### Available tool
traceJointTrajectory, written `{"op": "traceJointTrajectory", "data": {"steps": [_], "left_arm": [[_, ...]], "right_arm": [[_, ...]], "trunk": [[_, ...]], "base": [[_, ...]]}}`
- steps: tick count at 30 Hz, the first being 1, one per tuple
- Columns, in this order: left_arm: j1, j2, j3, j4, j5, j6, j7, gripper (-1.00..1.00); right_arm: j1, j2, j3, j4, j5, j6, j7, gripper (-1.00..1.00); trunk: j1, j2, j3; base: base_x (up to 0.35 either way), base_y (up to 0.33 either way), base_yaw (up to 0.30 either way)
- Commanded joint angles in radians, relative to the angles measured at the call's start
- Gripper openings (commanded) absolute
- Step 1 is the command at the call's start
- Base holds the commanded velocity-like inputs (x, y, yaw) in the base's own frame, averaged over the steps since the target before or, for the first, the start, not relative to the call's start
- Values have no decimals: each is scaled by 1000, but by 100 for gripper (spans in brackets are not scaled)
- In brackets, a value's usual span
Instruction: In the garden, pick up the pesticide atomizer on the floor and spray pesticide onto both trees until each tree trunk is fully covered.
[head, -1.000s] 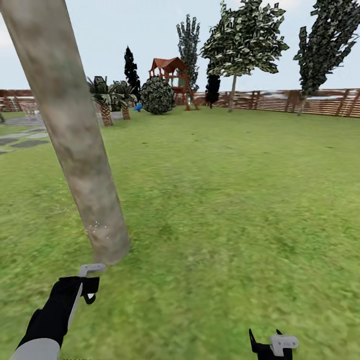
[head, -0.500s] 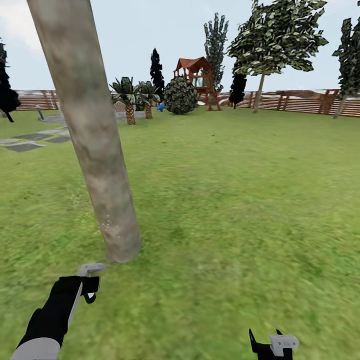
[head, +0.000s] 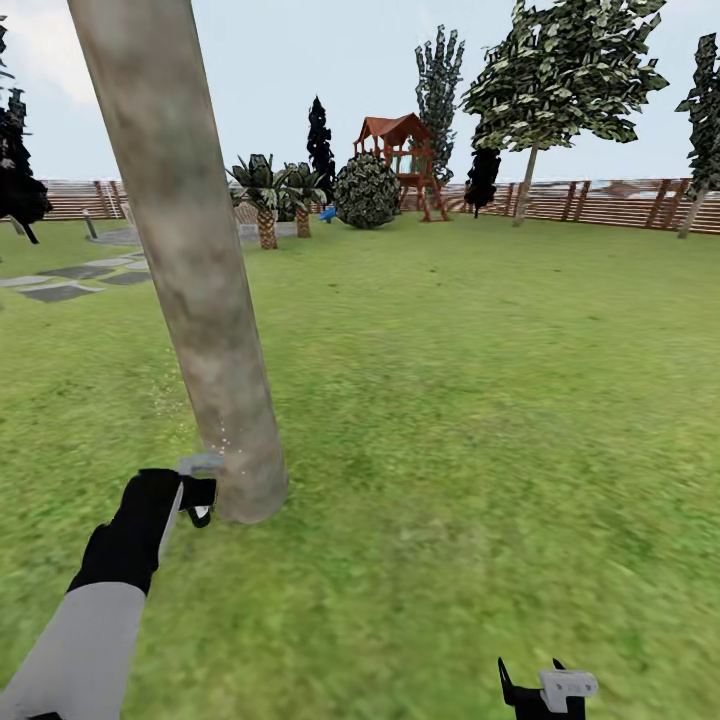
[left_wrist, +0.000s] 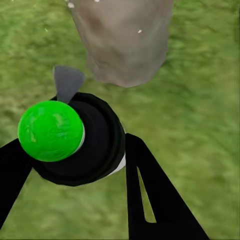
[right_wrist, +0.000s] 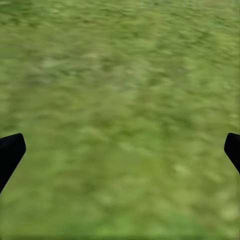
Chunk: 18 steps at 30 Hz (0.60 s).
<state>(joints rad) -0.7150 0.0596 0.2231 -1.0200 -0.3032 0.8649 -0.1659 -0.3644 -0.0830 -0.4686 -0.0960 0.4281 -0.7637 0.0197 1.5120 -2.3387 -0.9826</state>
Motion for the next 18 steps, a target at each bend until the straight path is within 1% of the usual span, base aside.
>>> {"op": "traceJointTrajectory", "data": {"steps": [1, 3, 4, 6, 9, 13, 16, 18], "left_arm": [[-23, 7, 2, 0, -9, 6, -10, -100], [-46, 44, 2, 0, -9, 9, -15, -100], [-50, 55, 2, 0, -8, 13, -25, -100], [-76, 90, 1, 0, -13, 47, -100, -100], [-75, 96, -9, -1, -17, 57, -122, -100], [-74, 93, -13, -3, -15, 59, -127, -100], [-75, 82, -12, -4, -14, 60, -127, -100], [-77, 83, -11, -5, -16, 59, -127, -100]], "right_arm": [[-1, 0, -8, 1, 8, -3, 2, 100], [-1, -1, -8, 1, 8, -3, 2, 100], [-1, -1, -8, 1, 8, -3, 2, 100], [-1, -1, -8, 1, 8, -3, 2, 100], [-1, -1, -8, 1, 8, -3, 2, 100], [-1, -2, -8, 1, 8, -3, 2, 100], [-1, -1, -8, 1, 8, -3, 2, 100], [-1, -1, -8, 1, 8, -3, 2, 100]], "trunk": [[0, 0, -1], [0, 0, -1], [0, 0, -1], [0, 0, -1], [0, 0, -1], [0, 0, -1], [0, 0, -1], [0, 0, -1]], "base": [[0, 0, 0], [0, 0, 0], [0, 0, 0], [0, 0, 0], [0, 0, 0], [2, -1, 0], [151, -97, 0], [272, -96, 0]]}}
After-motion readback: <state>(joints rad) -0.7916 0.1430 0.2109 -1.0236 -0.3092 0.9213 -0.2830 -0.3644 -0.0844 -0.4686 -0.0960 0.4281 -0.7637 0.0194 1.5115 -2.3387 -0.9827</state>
